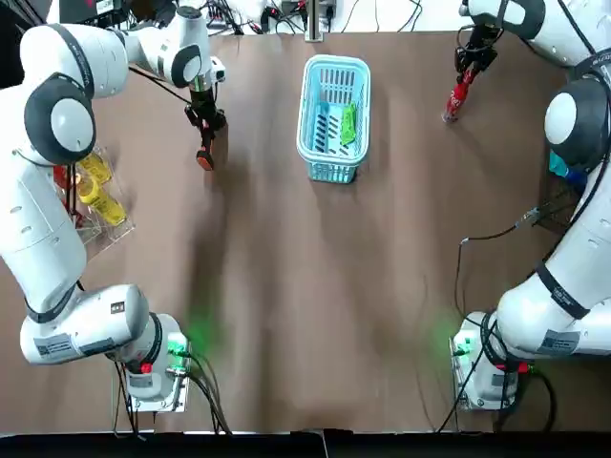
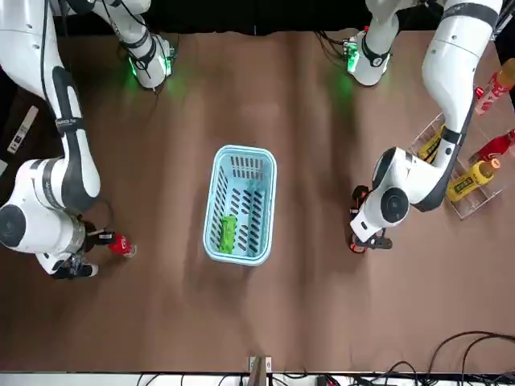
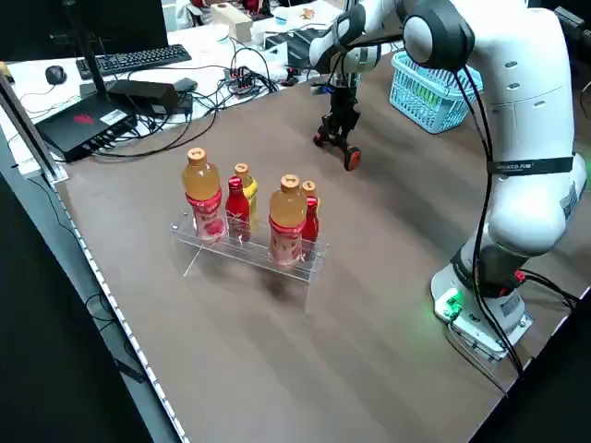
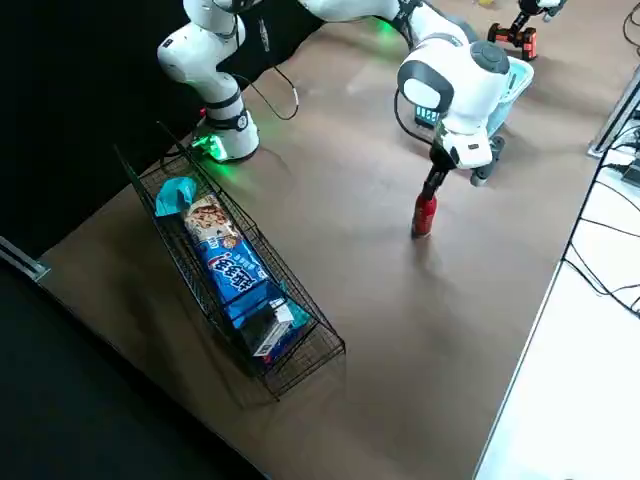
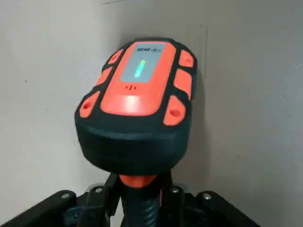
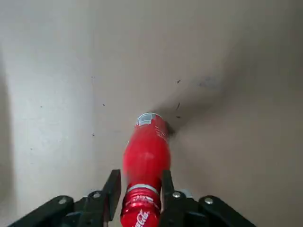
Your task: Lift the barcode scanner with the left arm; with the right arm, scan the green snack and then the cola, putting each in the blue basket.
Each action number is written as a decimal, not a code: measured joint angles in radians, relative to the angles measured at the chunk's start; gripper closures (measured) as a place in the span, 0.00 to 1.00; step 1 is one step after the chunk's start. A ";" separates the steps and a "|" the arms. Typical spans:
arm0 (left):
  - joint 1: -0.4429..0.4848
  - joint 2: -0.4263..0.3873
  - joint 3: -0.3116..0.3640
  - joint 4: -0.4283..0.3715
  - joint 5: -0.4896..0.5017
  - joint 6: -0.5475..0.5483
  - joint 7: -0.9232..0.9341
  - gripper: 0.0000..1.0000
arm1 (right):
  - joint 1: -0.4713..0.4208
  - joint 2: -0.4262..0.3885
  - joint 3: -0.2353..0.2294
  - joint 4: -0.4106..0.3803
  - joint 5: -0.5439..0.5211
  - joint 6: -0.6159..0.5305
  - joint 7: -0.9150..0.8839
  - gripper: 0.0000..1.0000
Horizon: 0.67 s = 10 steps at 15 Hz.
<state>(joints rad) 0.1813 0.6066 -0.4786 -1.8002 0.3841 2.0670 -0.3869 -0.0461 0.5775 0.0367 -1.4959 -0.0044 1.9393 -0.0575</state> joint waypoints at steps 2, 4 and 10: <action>0.000 0.000 0.000 0.001 0.000 0.000 0.000 0.63 | 0.000 -0.001 0.000 0.001 0.000 0.000 -0.002 0.64; 0.002 -0.003 -0.004 0.014 0.000 0.002 0.000 0.63 | 0.000 -0.003 0.000 0.001 -0.002 0.000 -0.002 0.68; 0.094 -0.161 -0.175 0.048 -0.284 -0.071 -0.008 0.63 | 0.008 -0.044 0.037 0.015 0.002 -0.123 -0.007 0.68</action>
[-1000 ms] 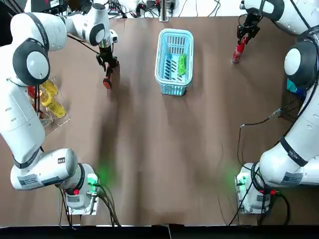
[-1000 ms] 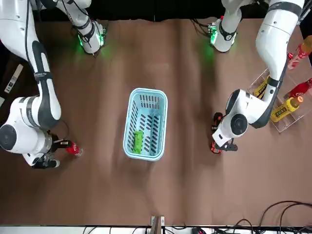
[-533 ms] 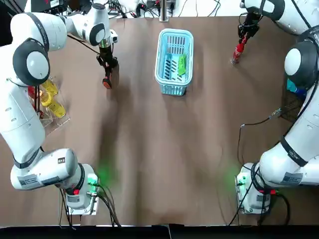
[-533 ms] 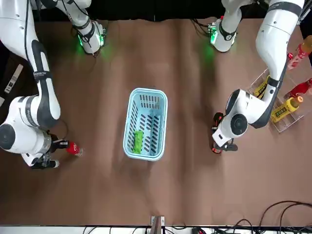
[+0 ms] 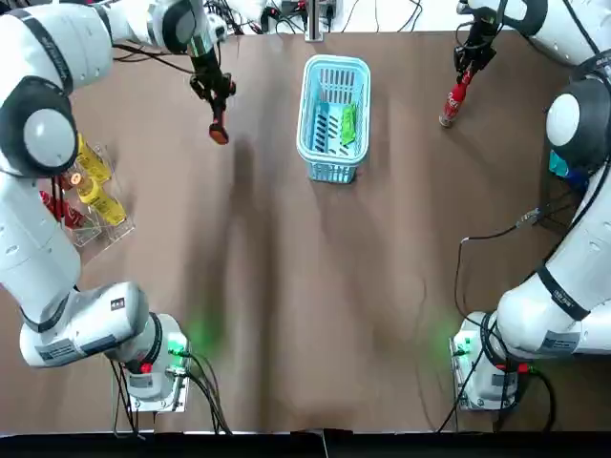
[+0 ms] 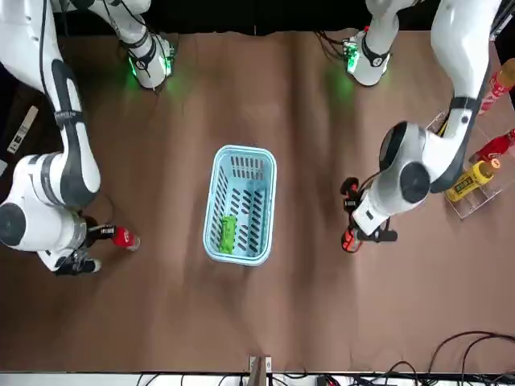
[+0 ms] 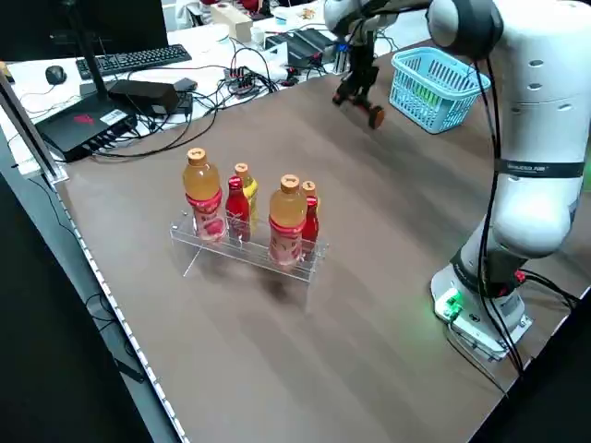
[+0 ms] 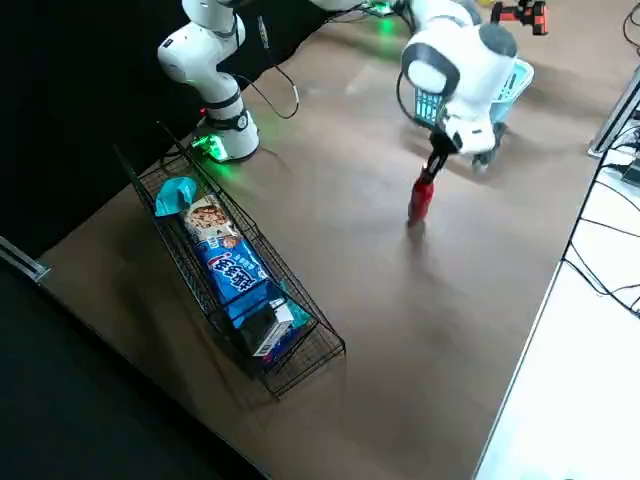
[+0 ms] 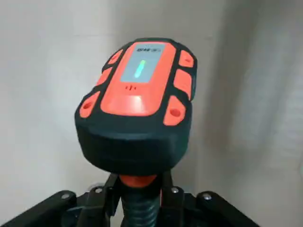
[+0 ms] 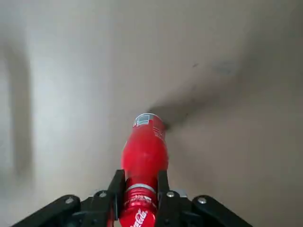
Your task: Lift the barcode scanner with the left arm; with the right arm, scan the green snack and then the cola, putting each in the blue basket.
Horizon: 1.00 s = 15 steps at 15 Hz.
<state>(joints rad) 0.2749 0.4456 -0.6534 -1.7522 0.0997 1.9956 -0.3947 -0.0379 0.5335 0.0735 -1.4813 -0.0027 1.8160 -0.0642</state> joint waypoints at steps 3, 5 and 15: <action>0.099 -0.034 -0.145 0.002 -0.210 -0.005 -0.039 0.63 | 0.013 -0.051 0.109 0.032 0.083 -0.125 0.035 0.68; 0.132 -0.037 -0.213 0.012 -0.335 -0.023 -0.079 0.63 | 0.032 -0.069 0.165 0.062 0.161 -0.167 0.108 0.68; 0.032 -0.023 -0.301 0.143 -0.698 -0.064 -0.219 0.63 | 0.036 -0.155 0.254 0.128 0.414 -0.290 0.138 0.68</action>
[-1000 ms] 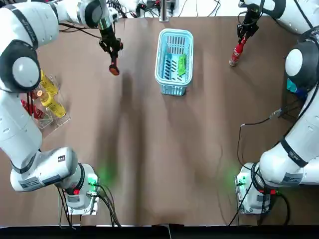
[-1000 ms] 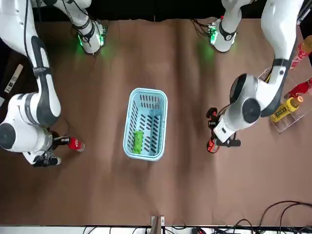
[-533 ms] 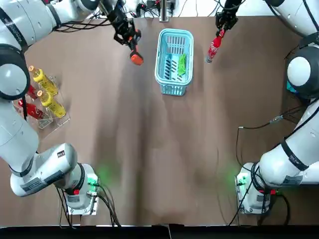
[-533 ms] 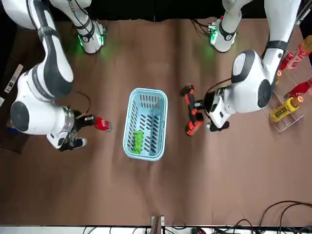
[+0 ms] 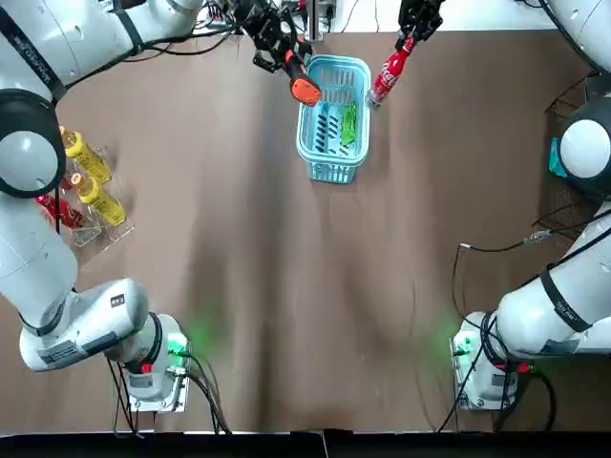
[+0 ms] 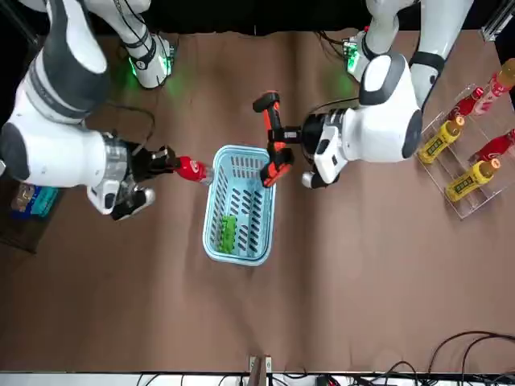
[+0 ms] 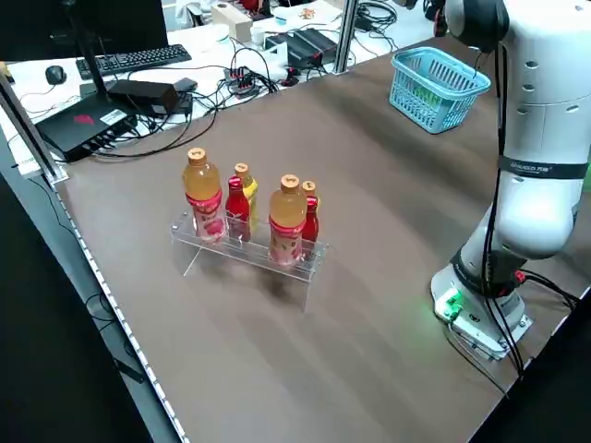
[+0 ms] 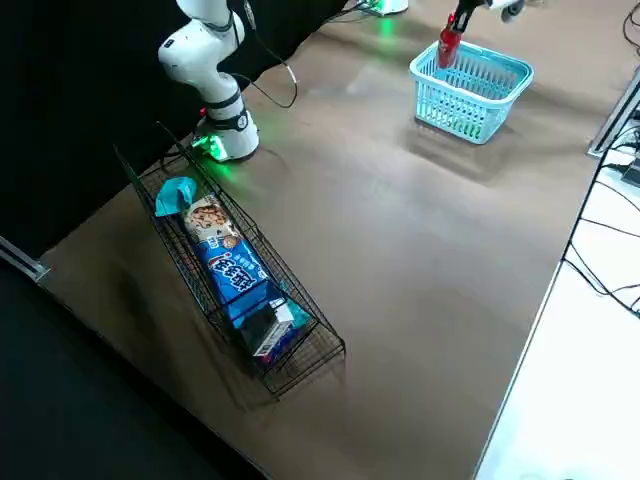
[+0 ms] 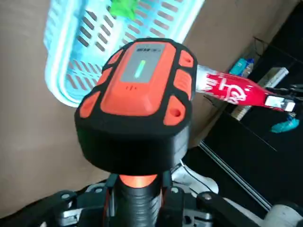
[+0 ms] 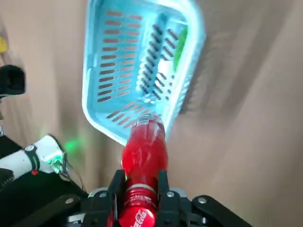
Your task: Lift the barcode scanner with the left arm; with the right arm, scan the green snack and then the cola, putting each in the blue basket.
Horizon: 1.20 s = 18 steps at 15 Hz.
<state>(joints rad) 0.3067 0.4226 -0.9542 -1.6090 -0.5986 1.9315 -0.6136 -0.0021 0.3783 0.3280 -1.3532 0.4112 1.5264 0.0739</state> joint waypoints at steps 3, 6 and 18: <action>-0.043 0.024 0.000 0.036 -0.008 0.000 -0.012 0.63 | 0.013 -0.001 0.064 0.002 0.003 0.001 0.000 0.68; -0.083 0.056 0.000 0.052 -0.008 0.000 -0.011 0.63 | 0.036 -0.001 0.127 0.005 0.002 0.006 -0.006 0.68; -0.180 0.117 0.000 0.088 -0.008 -0.003 -0.005 0.63 | 0.028 0.002 0.130 0.042 0.001 0.069 -0.081 0.68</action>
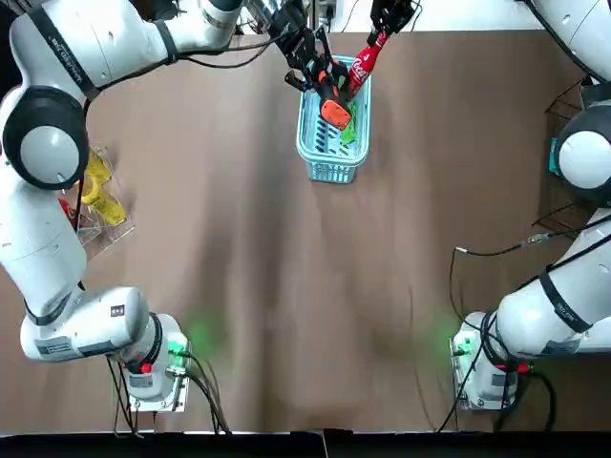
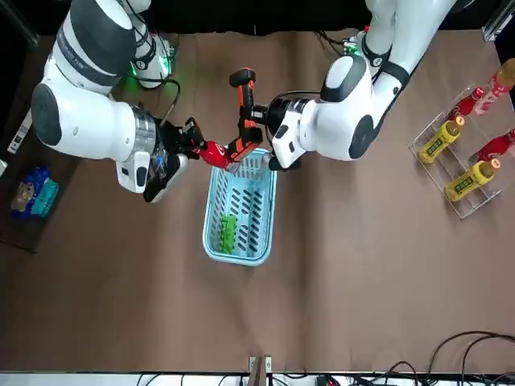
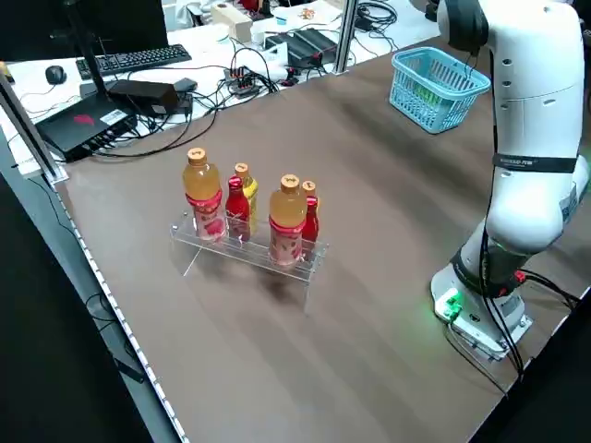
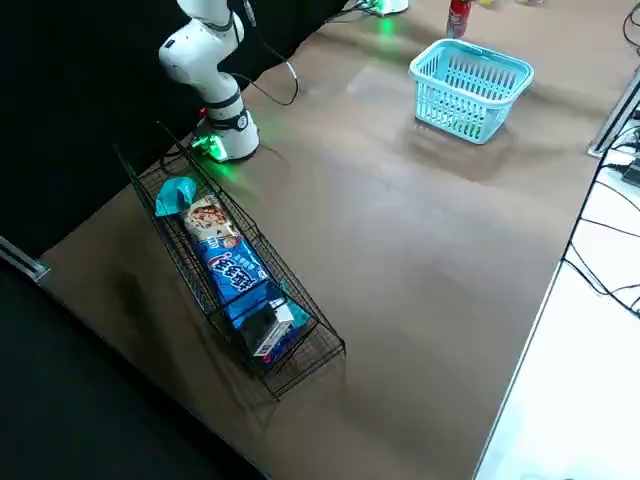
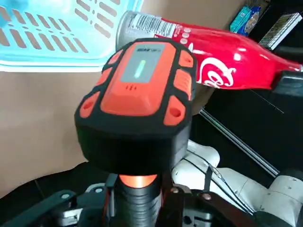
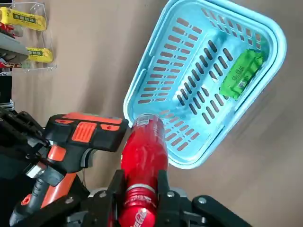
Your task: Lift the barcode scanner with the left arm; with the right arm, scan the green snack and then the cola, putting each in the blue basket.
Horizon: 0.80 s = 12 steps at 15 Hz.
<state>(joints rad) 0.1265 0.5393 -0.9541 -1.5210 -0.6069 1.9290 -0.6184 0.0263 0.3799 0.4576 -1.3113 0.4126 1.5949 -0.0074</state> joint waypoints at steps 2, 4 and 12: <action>0.000 0.000 0.001 0.001 0.000 0.000 0.010 0.63 | 0.000 0.000 0.000 0.000 0.000 -0.001 -0.002 0.68; 0.001 0.000 0.003 0.001 0.000 0.000 0.028 0.63 | -0.003 0.001 0.000 0.000 0.000 -0.003 -0.012 0.68; -0.035 0.002 0.066 0.002 0.000 0.007 0.107 0.63 | -0.009 0.005 0.001 0.000 0.000 -0.006 -0.026 0.68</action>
<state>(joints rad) 0.0917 0.5409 -0.8883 -1.5193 -0.6068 1.9357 -0.5114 0.0175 0.3851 0.4586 -1.3116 0.4126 1.5892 -0.0330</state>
